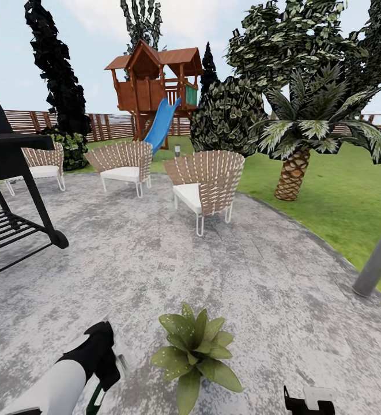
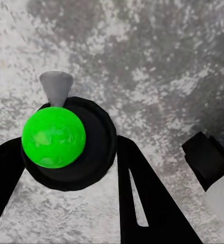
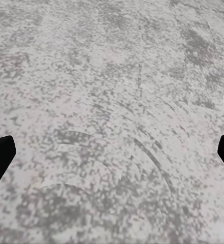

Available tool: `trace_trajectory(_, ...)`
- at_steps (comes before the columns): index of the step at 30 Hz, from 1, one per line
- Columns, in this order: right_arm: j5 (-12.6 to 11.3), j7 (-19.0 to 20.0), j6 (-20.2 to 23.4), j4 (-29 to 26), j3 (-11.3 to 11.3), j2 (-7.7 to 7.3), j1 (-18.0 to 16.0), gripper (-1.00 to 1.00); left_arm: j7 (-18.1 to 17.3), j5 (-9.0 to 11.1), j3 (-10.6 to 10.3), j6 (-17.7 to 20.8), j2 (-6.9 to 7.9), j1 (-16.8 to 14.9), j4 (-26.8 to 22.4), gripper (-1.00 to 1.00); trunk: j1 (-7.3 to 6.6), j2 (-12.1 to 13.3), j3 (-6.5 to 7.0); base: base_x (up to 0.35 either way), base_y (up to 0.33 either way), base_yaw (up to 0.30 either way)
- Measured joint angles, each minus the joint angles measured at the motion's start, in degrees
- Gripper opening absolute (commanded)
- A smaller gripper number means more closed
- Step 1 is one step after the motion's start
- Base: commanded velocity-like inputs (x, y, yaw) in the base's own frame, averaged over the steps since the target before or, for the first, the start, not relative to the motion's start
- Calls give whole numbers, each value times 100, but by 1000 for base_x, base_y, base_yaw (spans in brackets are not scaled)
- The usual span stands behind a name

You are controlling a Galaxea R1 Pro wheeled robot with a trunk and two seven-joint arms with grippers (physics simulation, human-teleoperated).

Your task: Pick up the pesticide atomizer in the garden and spray insectifuge to fully cover both potted plants in the garden.

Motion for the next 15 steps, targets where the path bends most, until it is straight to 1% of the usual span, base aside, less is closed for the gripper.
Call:
trace_trajectory(2, 0, 0, 0, 2, 0, 1, 0, 100, 397, 309, -8, 2, -24, 1, 14, -100, 0, 0, 0, 0, 0, 0)
trace_trajectory(3, 0, 0, 0, -1, 0, 0, 0, 100, 692, 609, -16, -5, -30, 6, 49, -100, 0, 0, 0, 0, 0, 0)
trace_trajectory(4, 0, 0, 0, 0, 0, 0, 0, 100, 815, 799, -20, -24, -17, 6, 66, -100, 0, 0, 0, 0, 0, 0)
trace_trajectory(5, 0, 0, 0, 1, 0, 0, 0, 100, 861, 883, -25, -50, -7, 12, 77, -100, 0, 0, 0, 0, 0, 0)
trace_trajectory(6, 0, 0, 0, 2, 0, 0, 0, 100, 899, 940, -46, -153, 4, 35, 101, -100, 0, 0, 0, 0, 0, 0)
trace_trajectory(7, 1, 0, 0, 3, 0, 0, 0, 100, 910, 967, -76, -370, 14, 61, 141, -100, 0, 0, 0, 0, 0, 0)
trace_trajectory(9, 1, 0, 0, 3, 0, 0, 0, 100, 855, 973, -132, -719, 27, 56, 176, -100, 0, 0, 0, 0, 0, 0)
trace_trajectory(10, 0, 0, 0, 3, 0, 0, 0, 100, 705, 938, -232, -862, 43, 46, 187, -100, 0, 0, 0, 0, 0, 0)
trace_trajectory(11, 0, 1, 0, 2, -1, 0, 0, 100, 325, 752, -452, -939, 61, 33, 162, -100, 0, 0, 0, 0, 0, 0)
trace_trajectory(12, 0, 1, 0, 2, -1, 0, 0, 100, 65, 610, -569, -956, 65, 10, 137, -100, 0, 0, 0, 0, 0, 0)
trace_trajectory(13, 0, 1, 0, 3, -1, 0, 0, 100, -323, 389, -685, -963, 59, -66, 109, -100, 0, 0, 0, 0, 0, 0)
trace_trajectory(15, 0, 0, 0, 3, 0, 2, 0, 100, -791, 122, -766, -971, 45, -263, 69, -100, 0, 0, 1, 0, 0, 0)
